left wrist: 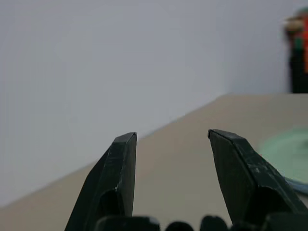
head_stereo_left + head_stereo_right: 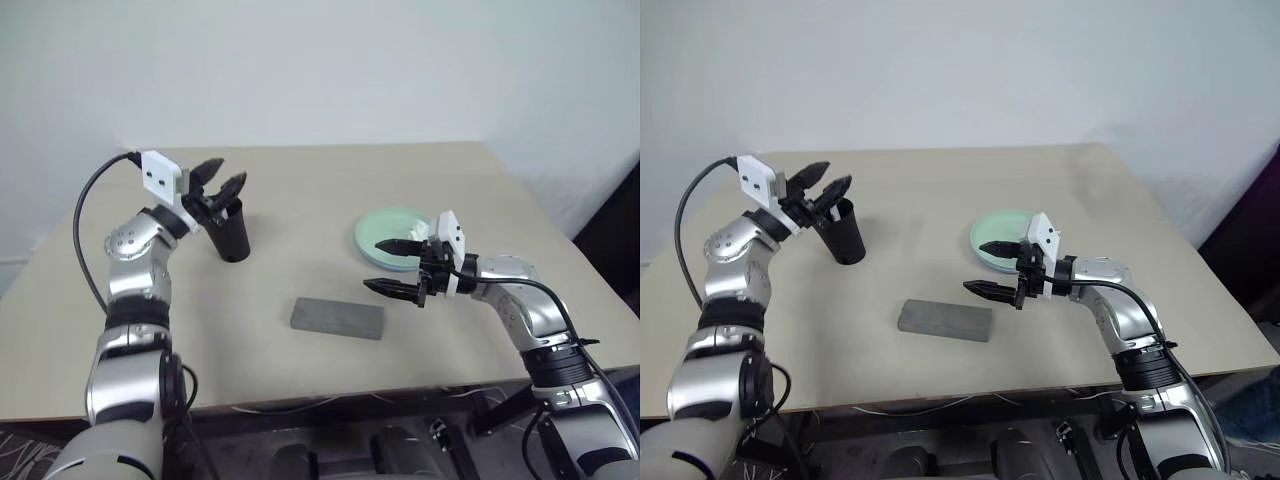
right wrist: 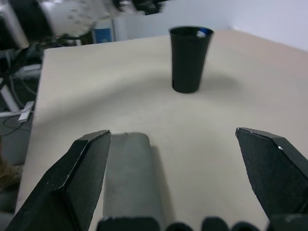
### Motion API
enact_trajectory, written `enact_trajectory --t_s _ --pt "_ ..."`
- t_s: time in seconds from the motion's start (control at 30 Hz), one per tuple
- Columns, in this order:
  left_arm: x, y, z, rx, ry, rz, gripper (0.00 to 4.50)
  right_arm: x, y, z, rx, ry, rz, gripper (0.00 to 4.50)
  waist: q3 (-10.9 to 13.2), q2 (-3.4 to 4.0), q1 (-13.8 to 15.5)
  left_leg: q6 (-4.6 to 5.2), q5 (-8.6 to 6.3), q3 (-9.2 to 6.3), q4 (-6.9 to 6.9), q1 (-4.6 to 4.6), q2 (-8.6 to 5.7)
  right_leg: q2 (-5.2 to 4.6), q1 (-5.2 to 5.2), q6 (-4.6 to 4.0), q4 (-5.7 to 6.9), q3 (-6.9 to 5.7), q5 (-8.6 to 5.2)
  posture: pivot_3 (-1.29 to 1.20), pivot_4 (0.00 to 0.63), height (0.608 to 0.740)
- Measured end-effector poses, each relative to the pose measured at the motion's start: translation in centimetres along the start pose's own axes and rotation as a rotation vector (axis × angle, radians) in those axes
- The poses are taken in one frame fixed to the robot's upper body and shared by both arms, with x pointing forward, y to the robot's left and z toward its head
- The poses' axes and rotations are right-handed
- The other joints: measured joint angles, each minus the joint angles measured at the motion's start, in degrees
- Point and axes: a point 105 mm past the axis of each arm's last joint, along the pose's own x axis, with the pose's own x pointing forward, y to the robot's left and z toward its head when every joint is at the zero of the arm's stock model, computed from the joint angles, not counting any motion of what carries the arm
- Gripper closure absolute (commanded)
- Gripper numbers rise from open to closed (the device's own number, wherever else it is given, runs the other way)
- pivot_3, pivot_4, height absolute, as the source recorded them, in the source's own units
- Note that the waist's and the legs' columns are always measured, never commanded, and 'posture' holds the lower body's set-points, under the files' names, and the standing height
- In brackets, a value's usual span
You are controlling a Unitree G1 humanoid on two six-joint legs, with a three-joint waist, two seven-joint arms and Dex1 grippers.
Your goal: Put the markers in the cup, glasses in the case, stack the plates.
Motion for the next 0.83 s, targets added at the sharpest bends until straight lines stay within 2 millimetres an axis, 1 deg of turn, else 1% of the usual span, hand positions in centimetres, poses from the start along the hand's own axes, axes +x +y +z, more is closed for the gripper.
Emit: enact_trajectory --t_s 0.07,0.17,0.23,0.37,0.43,0.53,0.67,0.73,0.83 --pt "-1.3 -2.0 -1.3 -0.03 0.056 -0.046 2.06 -0.2 -0.9 -1.1 0.019 0.021 -0.06 0.0 0.0 -0.01 0.05 0.0 0.01 -0.05 -0.01 0.02 0.03 0.03 0.0 -0.01 0.04 -0.02 0.01 0.0 0.0 0.74" --pt "-2.6 -4.3 -2.4 -0.055 0.109 -0.067 2.06 -0.8 -2.3 -2.9 0.067 0.039 -0.159 0.0 0.01 -0.02 0.4 0.0 0.02 -0.09 0.01 0.06 0.02 0.03 0.06 -0.03 0.06 -0.05 0.0 0.0 0.0 0.74" --pt "-3.2 -5.2 -2.9 -0.056 0.125 -0.055 2.06 -1.3 -2.7 -3.8 0.089 0.044 -0.205 0.0 0.01 -0.02 0.62 0.0 0.02 -0.08 0.04 0.12 0.0 0.01 0.15 -0.03 0.04 -0.04 0.0 0.0 0.0 0.74" --pt "-3.7 -6.4 -4.7 -0.091 0.15 0.032 2.06 -2.9 -3.8 -5.2 0.121 0.058 -0.284 0.0 0.01 0.0 0.57 -0.01 0.02 -0.02 0.07 0.29 -0.04 -0.03 0.37 -0.04 -0.05 -0.02 -0.01 0.0 0.0 0.74" --pt "-4.3 -6.7 -6.0 -0.106 0.178 0.09 2.06 -4.3 -4.5 -5.8 0.138 0.068 -0.326 0.0 0.01 0.0 0.57 0.0 0.02 -0.02 0.07 0.29 -0.04 -0.03 0.37 -0.04 -0.07 -0.02 -0.01 0.0 0.0 0.74" --pt "-4.9 -7.1 -7.3 -0.131 0.196 0.145 2.06 -5.7 -5.3 -6.6 0.155 0.078 -0.385 0.0 0.01 0.0 0.56 0.0 0.02 -0.03 0.06 0.29 -0.03 0.01 0.36 -0.04 -0.06 -0.02 -0.01 0.0 0.0 0.74" --pt "-5.5 -7.1 -8.9 -0.107 0.25 0.187 2.06 -6.2 -5.3 -7.1 0.168 0.08 -0.407 0.0 0.02 0.01 0.36 0.0 0.02 -0.04 0.06 0.31 -0.01 0.07 0.35 -0.05 -0.03 -0.02 -0.01 0.0 0.0 0.74" --pt "-5.5 -7.2 -9.3 -0.103 0.261 0.203 2.06 -6.3 -5.3 -7.1 0.169 0.082 -0.408 0.0 0.02 0.01 0.37 -0.01 0.02 -0.02 0.06 0.3 -0.02 0.05 0.36 -0.05 -0.05 0.01 -0.01 0.0 0.0 0.74" --pt "-5.1 -7.9 -9.6 -0.11 0.255 0.197 2.06 -6.2 -5.3 -7.1 0.168 0.083 -0.408 0.0 0.02 0.01 0.39 -0.01 0.01 -0.01 0.06 0.27 -0.04 0.02 0.37 -0.05 -0.1 0.02 -0.01 0.0 0.0 0.74"
